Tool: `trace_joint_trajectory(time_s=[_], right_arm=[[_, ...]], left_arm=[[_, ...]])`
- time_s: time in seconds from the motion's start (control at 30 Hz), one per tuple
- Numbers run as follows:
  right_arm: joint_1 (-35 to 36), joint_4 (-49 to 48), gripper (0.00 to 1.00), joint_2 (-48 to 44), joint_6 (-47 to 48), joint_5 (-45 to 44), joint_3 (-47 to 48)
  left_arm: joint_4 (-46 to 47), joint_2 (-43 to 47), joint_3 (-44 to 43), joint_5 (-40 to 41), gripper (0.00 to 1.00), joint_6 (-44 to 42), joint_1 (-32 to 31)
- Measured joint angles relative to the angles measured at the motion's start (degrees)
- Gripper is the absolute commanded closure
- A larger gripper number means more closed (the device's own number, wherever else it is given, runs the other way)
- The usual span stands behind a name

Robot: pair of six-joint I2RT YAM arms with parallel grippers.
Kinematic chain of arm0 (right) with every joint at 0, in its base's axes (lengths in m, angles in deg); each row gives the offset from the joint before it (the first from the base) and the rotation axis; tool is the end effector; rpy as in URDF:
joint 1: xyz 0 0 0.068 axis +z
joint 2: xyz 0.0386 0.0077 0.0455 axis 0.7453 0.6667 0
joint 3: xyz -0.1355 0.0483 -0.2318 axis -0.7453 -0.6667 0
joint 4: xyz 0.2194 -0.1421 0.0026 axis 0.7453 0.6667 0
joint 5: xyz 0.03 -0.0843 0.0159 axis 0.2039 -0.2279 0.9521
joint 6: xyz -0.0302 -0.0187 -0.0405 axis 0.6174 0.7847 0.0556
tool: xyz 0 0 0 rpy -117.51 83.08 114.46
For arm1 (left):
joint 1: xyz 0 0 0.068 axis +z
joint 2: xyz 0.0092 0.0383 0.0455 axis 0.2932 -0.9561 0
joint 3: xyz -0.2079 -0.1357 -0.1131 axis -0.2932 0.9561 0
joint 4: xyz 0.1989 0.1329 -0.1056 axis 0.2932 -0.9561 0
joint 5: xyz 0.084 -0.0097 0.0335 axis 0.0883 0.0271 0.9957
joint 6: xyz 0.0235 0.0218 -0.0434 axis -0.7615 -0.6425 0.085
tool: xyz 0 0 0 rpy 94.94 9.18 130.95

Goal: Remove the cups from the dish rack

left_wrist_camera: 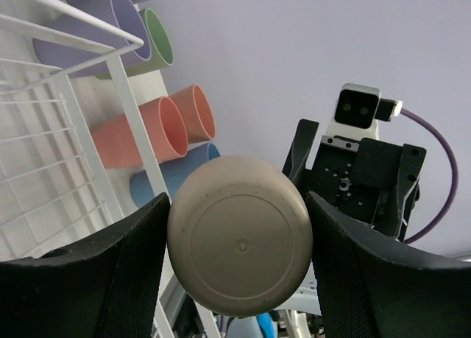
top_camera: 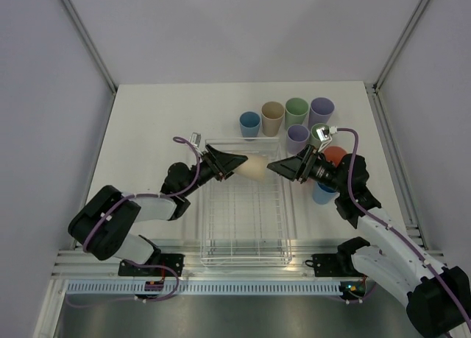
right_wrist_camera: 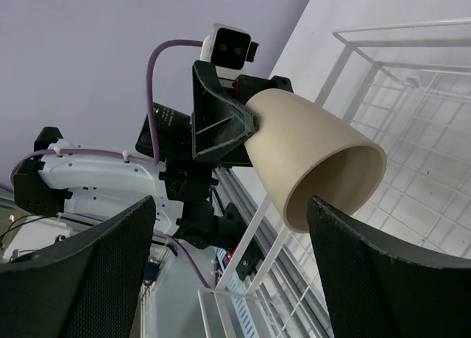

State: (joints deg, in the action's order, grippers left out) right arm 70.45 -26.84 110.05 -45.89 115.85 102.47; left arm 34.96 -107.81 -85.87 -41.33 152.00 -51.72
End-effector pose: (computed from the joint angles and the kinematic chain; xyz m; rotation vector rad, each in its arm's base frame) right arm 0.1757 0.0948 0.2836 -0.0341 1.7838 1.5357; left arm 0.2118 -0.1601 0.2061 -0.2630 1.6884 -1.7151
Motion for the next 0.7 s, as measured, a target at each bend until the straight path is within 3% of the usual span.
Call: trace_joint_trajectory(time_s=[0.27,0.47,0.7], right_arm=[[0.1,-1.3,0.16,2.7,0.0,0.3,0.0],[2.2,-4.3,0.25,5.5,-0.4,0.3,0.0],[6.8,-6.3,0.54,8.7,-0.2,-0.7,0.0]], left_arm=[[3.6,-2.4,-0.9,-0.5,0.98,4.7,-0.1],[4.2,-4.2,-2.5,-0.4,0.98,5.5,-2.0],[4.4,-5.4,-4.9,-0.2,0.98,5.6,-5.0]])
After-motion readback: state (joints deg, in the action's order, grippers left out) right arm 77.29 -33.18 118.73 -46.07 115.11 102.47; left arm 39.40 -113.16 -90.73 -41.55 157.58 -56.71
